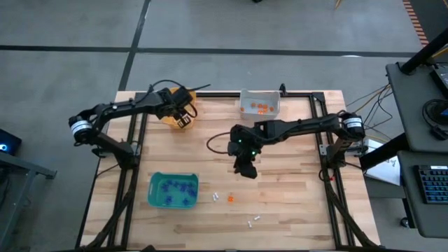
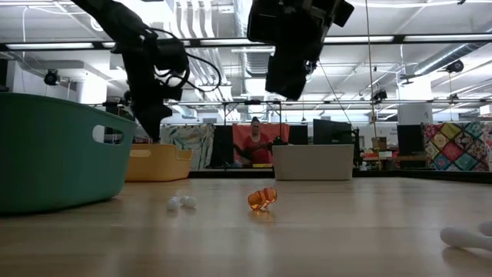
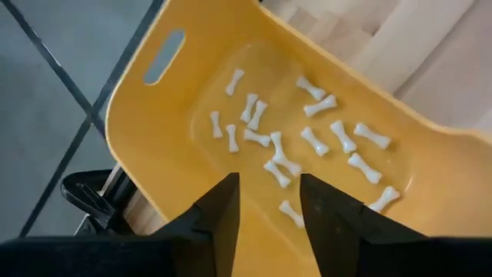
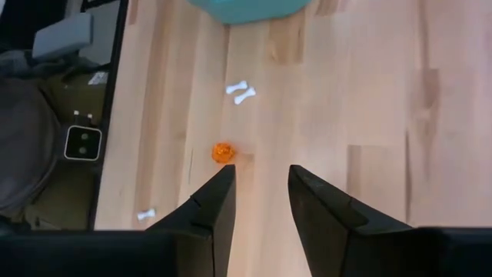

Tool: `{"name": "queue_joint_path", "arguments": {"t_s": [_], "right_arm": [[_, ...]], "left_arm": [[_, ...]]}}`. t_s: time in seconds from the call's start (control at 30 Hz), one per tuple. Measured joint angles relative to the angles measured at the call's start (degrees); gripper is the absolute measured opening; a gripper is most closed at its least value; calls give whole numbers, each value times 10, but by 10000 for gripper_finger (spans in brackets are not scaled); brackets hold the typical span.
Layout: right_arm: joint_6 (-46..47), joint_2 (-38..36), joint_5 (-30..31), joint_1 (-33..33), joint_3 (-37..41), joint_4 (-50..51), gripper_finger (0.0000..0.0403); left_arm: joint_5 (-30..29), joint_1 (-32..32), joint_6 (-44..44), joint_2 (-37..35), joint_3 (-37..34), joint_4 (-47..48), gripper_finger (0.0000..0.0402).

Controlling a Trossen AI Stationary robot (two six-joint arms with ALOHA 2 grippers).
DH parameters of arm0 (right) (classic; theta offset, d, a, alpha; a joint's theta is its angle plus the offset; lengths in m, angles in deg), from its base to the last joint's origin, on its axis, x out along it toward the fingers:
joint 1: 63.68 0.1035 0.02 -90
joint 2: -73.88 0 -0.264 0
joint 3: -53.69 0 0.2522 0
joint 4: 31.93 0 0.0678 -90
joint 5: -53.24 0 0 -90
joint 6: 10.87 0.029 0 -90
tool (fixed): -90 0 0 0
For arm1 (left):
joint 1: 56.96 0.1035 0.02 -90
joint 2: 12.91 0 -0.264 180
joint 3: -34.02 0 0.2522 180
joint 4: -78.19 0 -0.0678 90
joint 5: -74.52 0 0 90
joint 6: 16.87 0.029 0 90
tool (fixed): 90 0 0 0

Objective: Sort Halloween decoration
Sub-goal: Put the orange pumpkin toy into the gray bin

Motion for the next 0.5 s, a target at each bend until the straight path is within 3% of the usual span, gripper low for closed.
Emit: {"name": "queue_joint_path", "arguments": {"t_s": [0.23, 0.5], "right_arm": [[21, 0, 9, 26, 49, -72, 112], [-28, 0, 143, 83, 63, -85, 113]], "left_arm": [[48, -46, -63, -69, 0, -7, 130], [54, -186, -117, -146, 0, -74, 121]]}}
